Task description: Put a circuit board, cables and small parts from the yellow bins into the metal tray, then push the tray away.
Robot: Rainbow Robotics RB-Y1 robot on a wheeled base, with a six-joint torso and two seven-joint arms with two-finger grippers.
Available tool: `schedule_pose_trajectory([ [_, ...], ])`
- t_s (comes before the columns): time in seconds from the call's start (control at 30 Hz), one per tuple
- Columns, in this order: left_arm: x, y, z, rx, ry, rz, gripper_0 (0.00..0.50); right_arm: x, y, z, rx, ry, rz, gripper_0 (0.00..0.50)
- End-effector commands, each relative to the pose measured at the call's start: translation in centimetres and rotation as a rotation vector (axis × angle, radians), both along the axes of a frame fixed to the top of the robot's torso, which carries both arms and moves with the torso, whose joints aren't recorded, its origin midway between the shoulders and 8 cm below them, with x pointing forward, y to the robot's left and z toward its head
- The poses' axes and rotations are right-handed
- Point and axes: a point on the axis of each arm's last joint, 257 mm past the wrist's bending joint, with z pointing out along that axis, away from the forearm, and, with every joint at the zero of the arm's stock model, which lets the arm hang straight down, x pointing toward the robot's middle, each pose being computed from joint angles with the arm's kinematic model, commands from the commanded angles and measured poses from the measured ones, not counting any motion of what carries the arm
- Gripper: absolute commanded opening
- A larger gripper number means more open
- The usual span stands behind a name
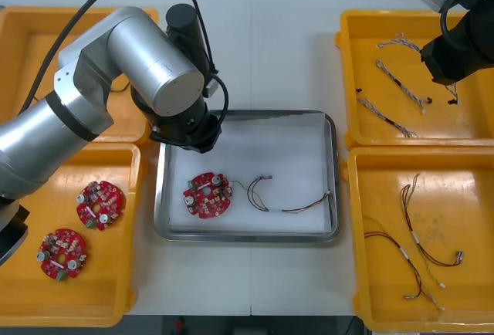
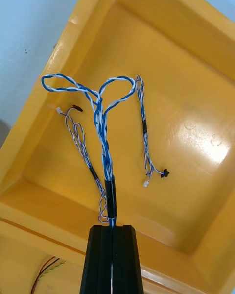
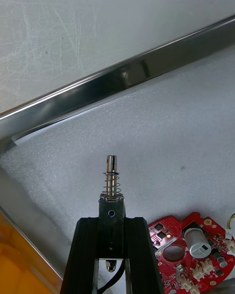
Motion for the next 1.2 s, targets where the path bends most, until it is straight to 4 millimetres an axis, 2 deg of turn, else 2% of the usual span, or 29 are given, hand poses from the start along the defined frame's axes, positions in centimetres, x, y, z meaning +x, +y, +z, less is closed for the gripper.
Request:
schedule_pose_trajectory([
  [0.03,-0.7,-1.1,-1.1,-0.023,0.016,0.023,0.006,-0.4,0.7,0.4,-0.045,-0.015,0.062,0.0],
  [0.23,-0.6,-0.9,-1.5,-0.02,0.008,0.018,0.009,-0.4,0.7,0.4,-0.054,-0.015,0.074,0.0],
  [0.27,-0.6,-0.9,-1.6,-0.022,0.008,0.019,0.043,-0.4,0.7,0.4,-0.056,-0.015,0.077,0.0],
  [0.33,-0.5,-0.8,-1.8,-0.026,0.004,0.02,0.205,-0.4,0.7,0.4,-0.058,-0.015,0.079,0.0],
  [0.37,-0.4,-0.7,-1.9,-0.03,0.0,0.022,0.35,-0.4,0.7,0.5,-0.06,-0.017,0.081,0.0],
  [0.4,-0.3,-0.6,-2.0,-0.035,-0.003,0.023,0.433,-0.4,0.8,0.5,-0.061,-0.018,0.085,0.0],
  [0.47,-0.1,-0.5,-2.0,-0.039,-0.008,0.022,0.5,-0.5,0.9,0.7,-0.064,-0.024,0.092,0.0],
  [0.6,-0.3,-0.5,-1.9,-0.034,-0.008,0.014,0.5,-0.6,1.4,0.8,-0.066,-0.026,0.112,0.0],
  [0.77,-1.1,-0.1,-0.3,-0.021,-0.006,0.018,0.5,-0.9,2.6,0.8,-0.059,-0.027,0.154,0.0],
  [1.07,-2.4,1.6,4.7,-0.06,0.029,0.056,0.5,-1.8,6.1,0.5,-0.14,-0.046,0.256,0.0],
  [1.2,-2.1,3.5,7.4,-0.066,0.007,0.091,0.5,-2.8,9.1,0.0,-0.176,-0.054,0.343,0.0],
])
